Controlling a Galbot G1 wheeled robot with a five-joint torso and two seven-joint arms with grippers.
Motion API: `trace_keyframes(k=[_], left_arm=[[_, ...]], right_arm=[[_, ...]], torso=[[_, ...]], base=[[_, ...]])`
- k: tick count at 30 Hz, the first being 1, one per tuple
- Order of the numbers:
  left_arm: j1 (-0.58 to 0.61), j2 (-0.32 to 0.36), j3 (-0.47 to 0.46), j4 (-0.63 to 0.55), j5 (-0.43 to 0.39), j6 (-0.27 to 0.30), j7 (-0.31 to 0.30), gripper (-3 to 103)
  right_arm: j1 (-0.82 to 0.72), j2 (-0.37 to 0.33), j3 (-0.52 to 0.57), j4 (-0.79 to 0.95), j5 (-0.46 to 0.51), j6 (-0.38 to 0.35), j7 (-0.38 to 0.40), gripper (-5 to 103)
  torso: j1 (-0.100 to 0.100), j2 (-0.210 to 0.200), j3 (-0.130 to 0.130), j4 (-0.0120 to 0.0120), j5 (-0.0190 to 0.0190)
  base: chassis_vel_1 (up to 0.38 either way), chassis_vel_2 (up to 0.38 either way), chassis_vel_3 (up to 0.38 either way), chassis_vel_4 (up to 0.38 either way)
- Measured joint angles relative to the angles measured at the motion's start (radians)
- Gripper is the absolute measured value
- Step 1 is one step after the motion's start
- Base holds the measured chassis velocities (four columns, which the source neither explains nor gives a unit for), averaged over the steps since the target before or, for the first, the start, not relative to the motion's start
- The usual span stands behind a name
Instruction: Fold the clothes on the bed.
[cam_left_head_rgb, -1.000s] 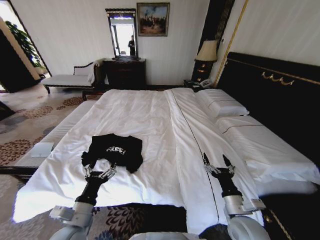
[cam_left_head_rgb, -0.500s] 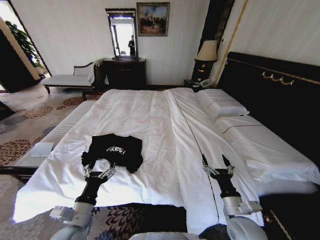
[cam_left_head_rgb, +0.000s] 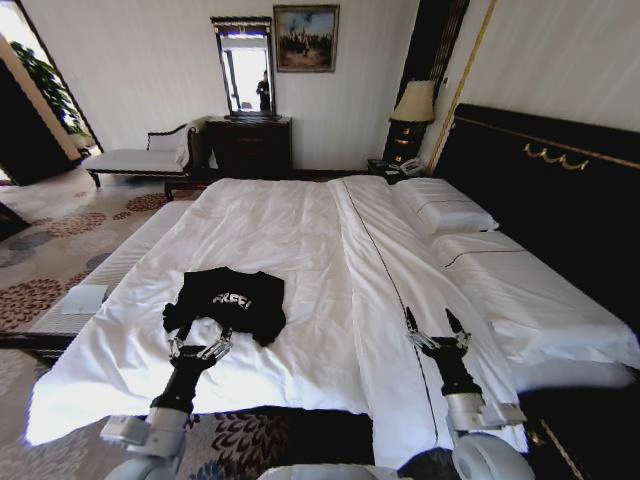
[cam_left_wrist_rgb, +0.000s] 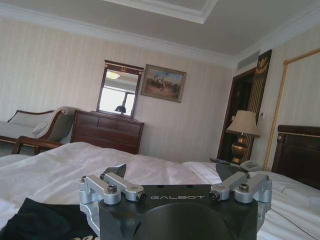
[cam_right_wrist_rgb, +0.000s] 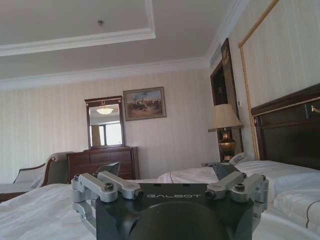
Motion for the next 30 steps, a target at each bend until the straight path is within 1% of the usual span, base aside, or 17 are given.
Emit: trace_keyframes(k=[6, 30], left_arm=[[0.002, 0.004, -0.007, -0.001, 0.0, -0.006, 0.0, 100], [0.014, 0.008, -0.016, -0.001, -0.012, -0.034, 0.0, 100]], right_arm=[[-0.001, 0.006, -0.002, 0.004, -0.004, 0.001, 0.001, 100], [-0.015, 0.017, -0.009, 0.022, -0.025, 0.003, 0.0, 100]], torso=[[0.0, 0.0, 0.0, 0.0, 0.0], [0.0, 0.0, 0.0, 0.0, 0.0]], base=[[0.002, 0.011, -0.004, -0.008], [0.025, 0.078, -0.028, -0.075]])
